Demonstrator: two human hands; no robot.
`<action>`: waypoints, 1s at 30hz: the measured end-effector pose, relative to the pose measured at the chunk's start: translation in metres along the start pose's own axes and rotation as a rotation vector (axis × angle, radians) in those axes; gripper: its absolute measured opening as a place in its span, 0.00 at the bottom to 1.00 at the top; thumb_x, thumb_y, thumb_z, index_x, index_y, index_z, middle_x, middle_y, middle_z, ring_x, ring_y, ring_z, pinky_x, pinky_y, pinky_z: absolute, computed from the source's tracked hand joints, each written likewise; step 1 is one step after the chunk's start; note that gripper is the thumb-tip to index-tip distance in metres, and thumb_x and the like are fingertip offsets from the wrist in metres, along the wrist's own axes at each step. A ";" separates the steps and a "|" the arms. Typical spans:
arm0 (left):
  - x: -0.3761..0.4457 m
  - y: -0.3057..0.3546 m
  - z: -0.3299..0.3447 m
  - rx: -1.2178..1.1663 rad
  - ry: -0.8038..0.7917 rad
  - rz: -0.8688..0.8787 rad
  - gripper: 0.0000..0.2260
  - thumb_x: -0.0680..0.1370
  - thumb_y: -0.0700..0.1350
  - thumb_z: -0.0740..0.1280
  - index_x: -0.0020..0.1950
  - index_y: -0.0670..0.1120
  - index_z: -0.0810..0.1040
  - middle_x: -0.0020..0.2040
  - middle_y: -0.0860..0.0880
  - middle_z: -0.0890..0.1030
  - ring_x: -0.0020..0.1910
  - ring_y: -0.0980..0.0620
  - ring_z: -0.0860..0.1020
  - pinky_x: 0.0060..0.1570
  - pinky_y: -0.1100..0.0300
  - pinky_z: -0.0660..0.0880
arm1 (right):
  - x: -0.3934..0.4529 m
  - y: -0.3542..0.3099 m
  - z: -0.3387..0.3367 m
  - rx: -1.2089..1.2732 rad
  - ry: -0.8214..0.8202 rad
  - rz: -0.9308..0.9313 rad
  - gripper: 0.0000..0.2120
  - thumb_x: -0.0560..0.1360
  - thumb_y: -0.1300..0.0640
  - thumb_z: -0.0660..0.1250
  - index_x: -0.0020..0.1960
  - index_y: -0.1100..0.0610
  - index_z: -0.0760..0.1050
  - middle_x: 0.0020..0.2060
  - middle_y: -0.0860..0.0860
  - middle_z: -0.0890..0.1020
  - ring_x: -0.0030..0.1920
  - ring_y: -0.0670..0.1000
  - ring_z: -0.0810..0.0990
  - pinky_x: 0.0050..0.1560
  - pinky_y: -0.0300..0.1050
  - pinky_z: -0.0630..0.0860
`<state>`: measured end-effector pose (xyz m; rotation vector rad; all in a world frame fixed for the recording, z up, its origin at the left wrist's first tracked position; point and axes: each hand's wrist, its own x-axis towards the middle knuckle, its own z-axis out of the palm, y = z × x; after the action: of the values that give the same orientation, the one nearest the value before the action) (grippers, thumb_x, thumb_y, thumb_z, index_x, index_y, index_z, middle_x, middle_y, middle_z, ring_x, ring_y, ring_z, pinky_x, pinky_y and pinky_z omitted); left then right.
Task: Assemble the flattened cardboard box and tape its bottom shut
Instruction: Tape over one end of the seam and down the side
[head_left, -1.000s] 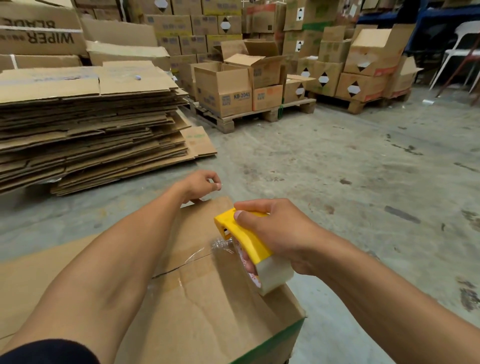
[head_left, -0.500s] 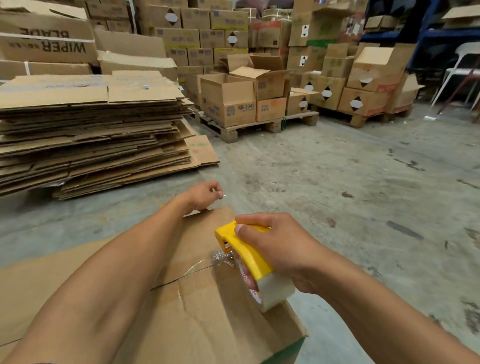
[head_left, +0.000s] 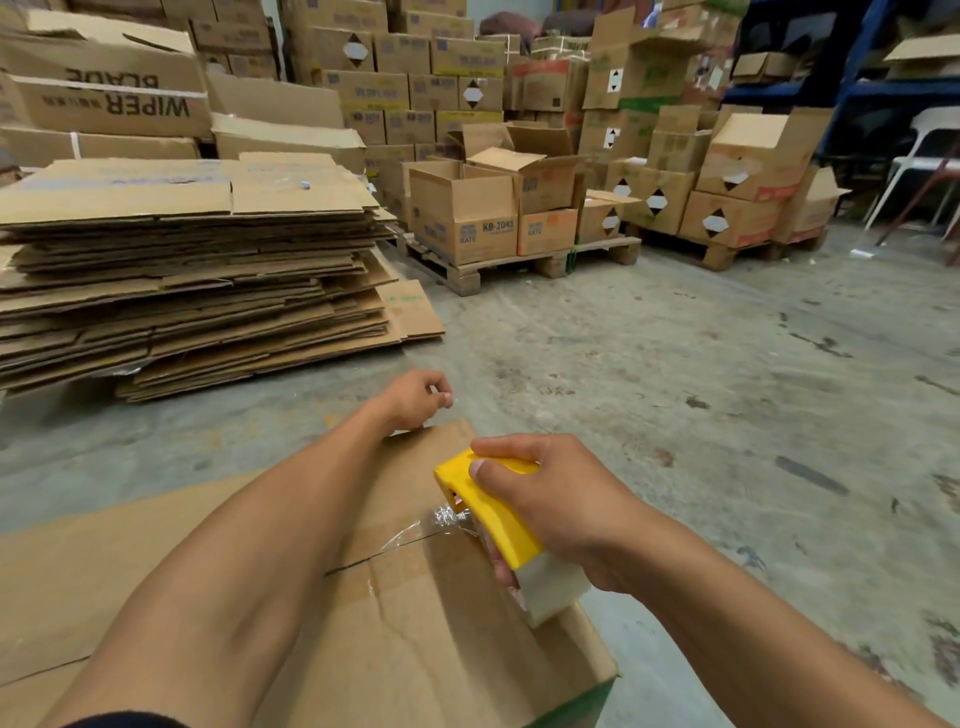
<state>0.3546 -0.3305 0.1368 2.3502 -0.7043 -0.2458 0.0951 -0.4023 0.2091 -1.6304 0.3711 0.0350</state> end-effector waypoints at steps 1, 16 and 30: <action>0.000 0.000 0.003 0.019 0.007 0.012 0.03 0.79 0.44 0.66 0.46 0.46 0.78 0.41 0.48 0.75 0.41 0.49 0.72 0.36 0.59 0.68 | 0.000 0.000 0.000 0.010 0.003 0.001 0.12 0.77 0.54 0.68 0.60 0.47 0.77 0.50 0.62 0.75 0.23 0.58 0.78 0.25 0.43 0.76; 0.004 -0.001 0.018 -0.049 -0.162 -0.152 0.06 0.78 0.44 0.63 0.45 0.50 0.79 0.48 0.47 0.79 0.49 0.49 0.76 0.45 0.59 0.73 | 0.001 0.002 -0.006 0.041 -0.018 0.048 0.13 0.77 0.53 0.68 0.62 0.47 0.77 0.51 0.63 0.76 0.22 0.58 0.78 0.26 0.44 0.75; -0.045 0.001 -0.001 -0.447 -0.191 0.160 0.28 0.78 0.67 0.48 0.59 0.54 0.81 0.58 0.46 0.83 0.58 0.52 0.81 0.62 0.55 0.74 | -0.002 0.003 -0.008 0.062 0.018 0.059 0.14 0.78 0.55 0.68 0.63 0.51 0.77 0.48 0.63 0.77 0.19 0.55 0.76 0.23 0.42 0.75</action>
<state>0.3173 -0.3058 0.1378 1.8519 -0.8276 -0.5051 0.0910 -0.4097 0.2076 -1.5597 0.4304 0.0526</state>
